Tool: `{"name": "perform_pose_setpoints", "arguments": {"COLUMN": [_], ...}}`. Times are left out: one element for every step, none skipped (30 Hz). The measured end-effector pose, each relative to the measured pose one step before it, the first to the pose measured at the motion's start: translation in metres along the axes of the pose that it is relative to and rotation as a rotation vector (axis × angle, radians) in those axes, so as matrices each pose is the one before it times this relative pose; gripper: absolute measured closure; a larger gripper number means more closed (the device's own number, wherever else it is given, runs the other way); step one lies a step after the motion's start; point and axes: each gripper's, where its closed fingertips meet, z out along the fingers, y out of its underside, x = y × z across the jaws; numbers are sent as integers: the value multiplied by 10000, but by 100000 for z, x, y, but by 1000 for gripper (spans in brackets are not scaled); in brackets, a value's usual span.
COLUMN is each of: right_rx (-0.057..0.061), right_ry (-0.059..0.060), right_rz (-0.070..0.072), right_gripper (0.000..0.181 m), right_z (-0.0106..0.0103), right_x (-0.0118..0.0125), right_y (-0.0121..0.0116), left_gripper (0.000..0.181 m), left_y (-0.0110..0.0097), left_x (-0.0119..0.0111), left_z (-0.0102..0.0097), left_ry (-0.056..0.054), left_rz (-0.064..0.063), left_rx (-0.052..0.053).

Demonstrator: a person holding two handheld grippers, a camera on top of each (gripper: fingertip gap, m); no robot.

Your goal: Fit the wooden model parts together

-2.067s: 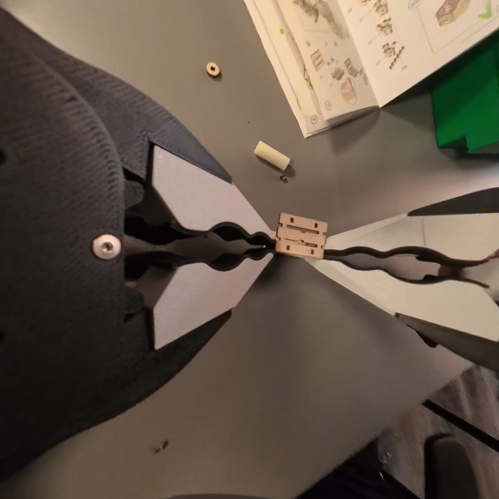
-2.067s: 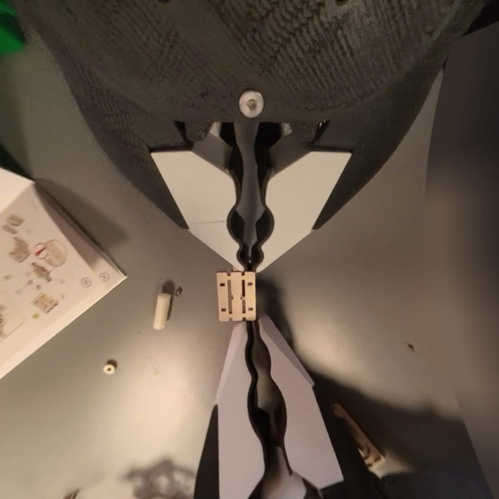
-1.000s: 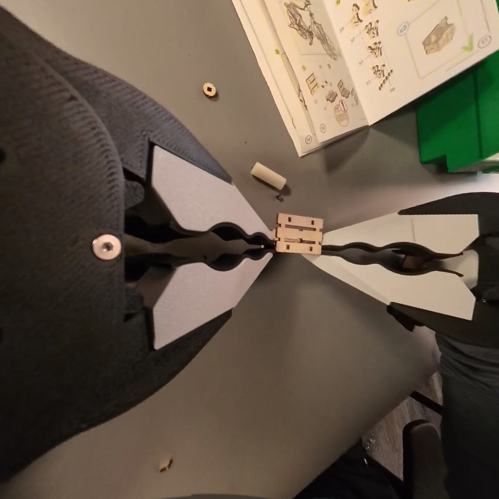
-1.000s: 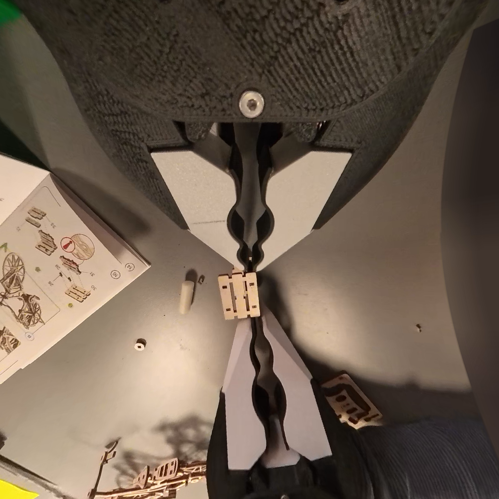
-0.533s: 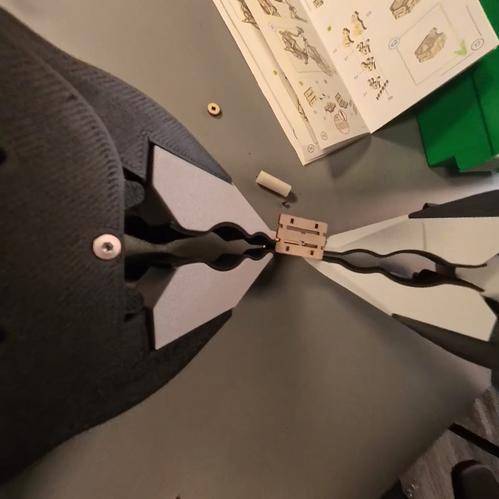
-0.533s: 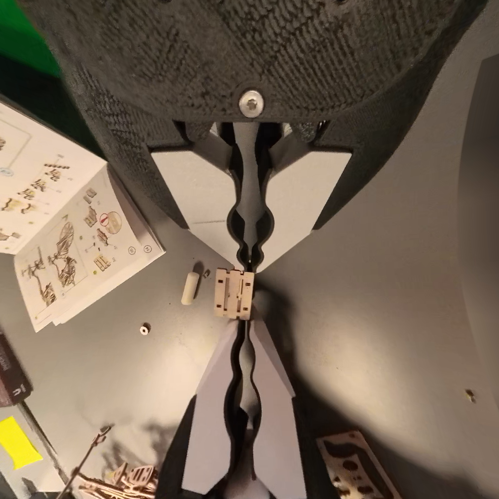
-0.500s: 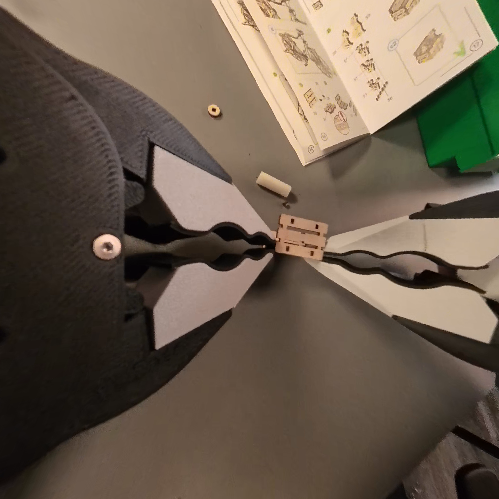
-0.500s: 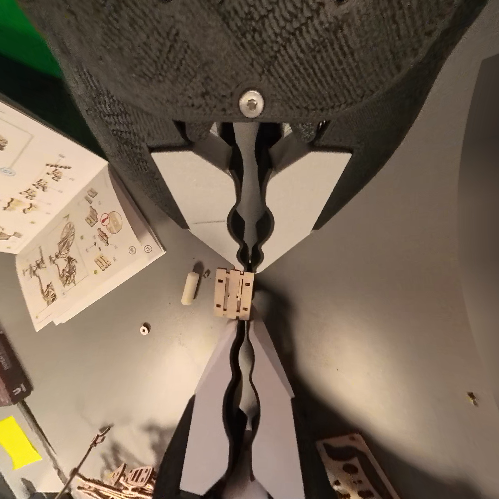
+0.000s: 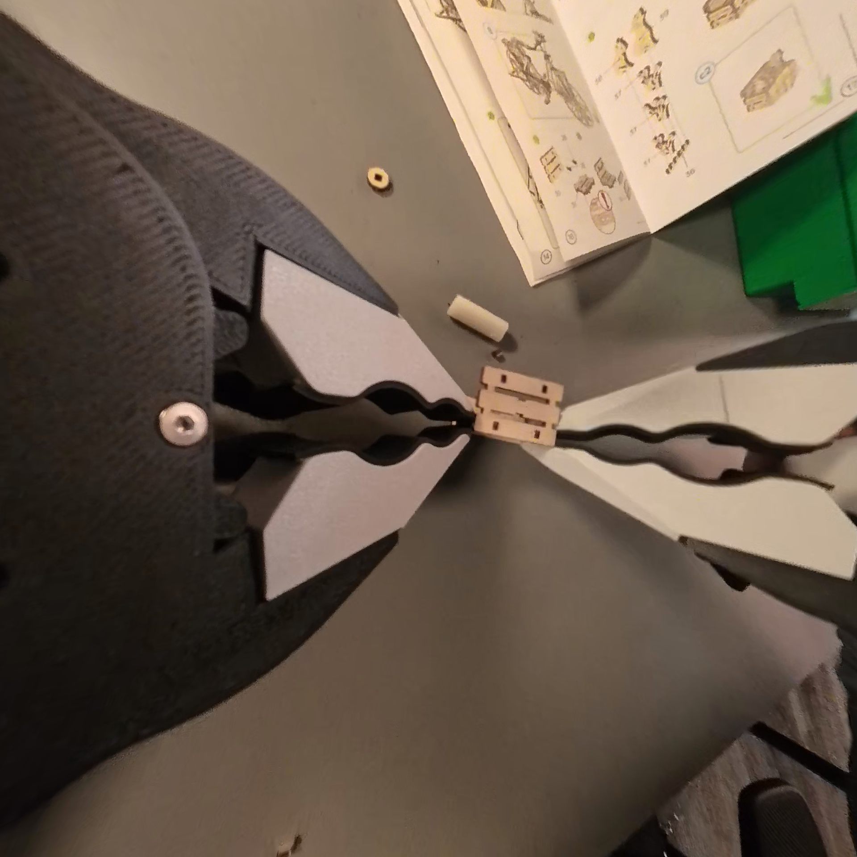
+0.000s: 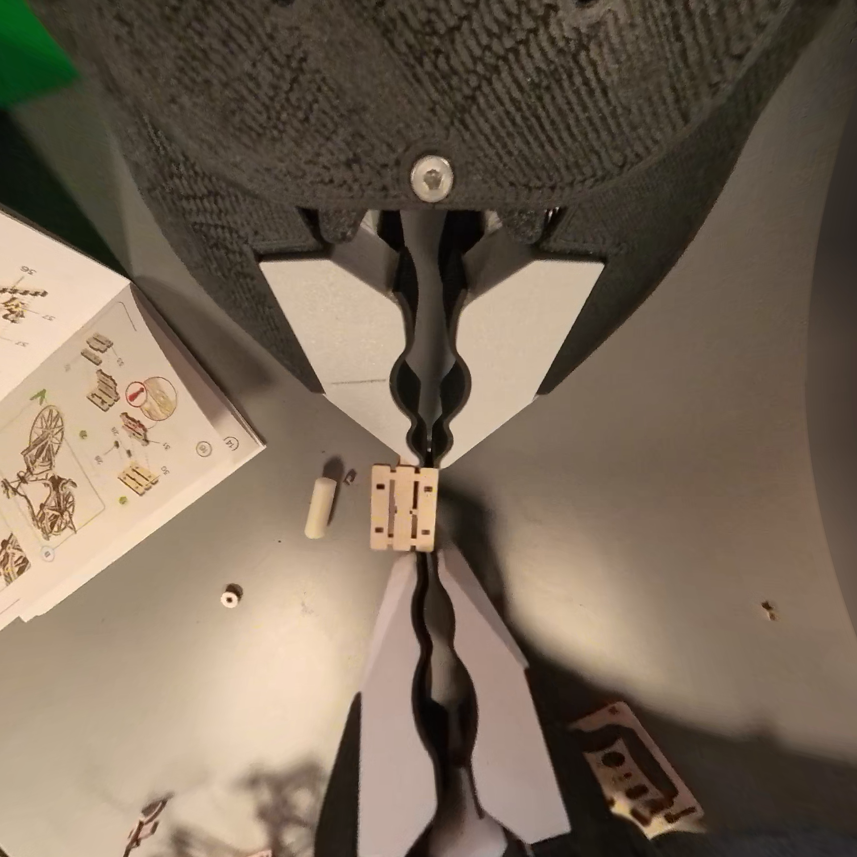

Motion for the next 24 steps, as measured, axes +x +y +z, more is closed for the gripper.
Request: {"name": "perform_pose_setpoints", "arguments": {"right_rx": [-30, 39, 59, 9, -69, -67, 45, 120, 96, 34, -23, -15, 48, 70, -12, -120, -156, -67, 80, 89, -55, -201, -201, -83], "right_ry": [-59, -101, -75, -21, 29, 66, -25, -129, -89, 31, 124, 145, 122, 105, 45, 47, -11, -87, -135, -122, 3, 93, 142, 104], "right_rz": [-38, 120, 141, 23, -96, -140, -7, 203, 133, -36, -94, -179, -78, 61, 50, -77, -191, -139, 38, 291, 230, -21, -276, -269], "right_gripper": [181, 181, 181, 181, 181, 181, 181, 181, 181, 181, 181, 181, 181, 181, 181, 180, 181, 180, 181, 181, 181, 180, 181, 181], "right_z": [1, 11, 6, 6, 4, 10, 9, 2, -4, -5, 9, -4, 15, 50, 49, -2, -82, -98, -23, 54, 79, 27, -32, -81], "right_x": [-35, 202, 243, 55, -189, -186, -23, 91, 48, -12, -9, 19, 143, 300, 198, -87, -472, -550, -144, 401, 617, 221, -391, -701], "right_y": [8, 3, -1, -9, -3, 23, 1, -3, -10, -8, 5, 2, -17, -30, -21, 21, 53, 41, 13, -33, -30, -4, 53, 22], "left_gripper": [180, 181, 181, 181, 181, 180, 180, 181, 180, 180, 180, 181, 181, 180, 180, 180, 180, 180, 180, 180, 181, 181, 180, 181], "left_y": [-39, -11, -8, 22, 21, 5, -26, -8, 10, 14, 9, 7, 8, 15, 15, -5, 10, -20, -18, 3, 30, 0, 55, 32], "left_x": [-3, 70, 115, -14, -100, -144, 15, 7, 7, 4, 6, -4, -32, -308, -238, 37, 329, 646, 77, -248, -691, -139, 200, 754], "left_z": [10, -2, 1, 8, -8, -4, 13, -3, 3, -3, -2, -2, 1, 14, 0, -14, -23, -39, 9, 25, 40, -6, -26, -105], "left_ry": [110, -24, -131, -115, 44, 92, 111, -35, -86, -45, -13, -66, -41, -48, 74, 35, -93, 63, -41, 155, 10, -8, -257, 2], "left_rz": [-181, -91, 166, 179, -47, -128, -129, 19, 89, 22, -27, 123, 158, -11, -213, -201, 168, 157, 170, -94, -393, -219, 129, 353], "left_rx": [17, -34, -71, -35, 40, 71, 53, -39, -78, -54, -25, -10, 34, 83, 51, -12, -44, 0, 72, 34, -51, -20, -22, -35]}}
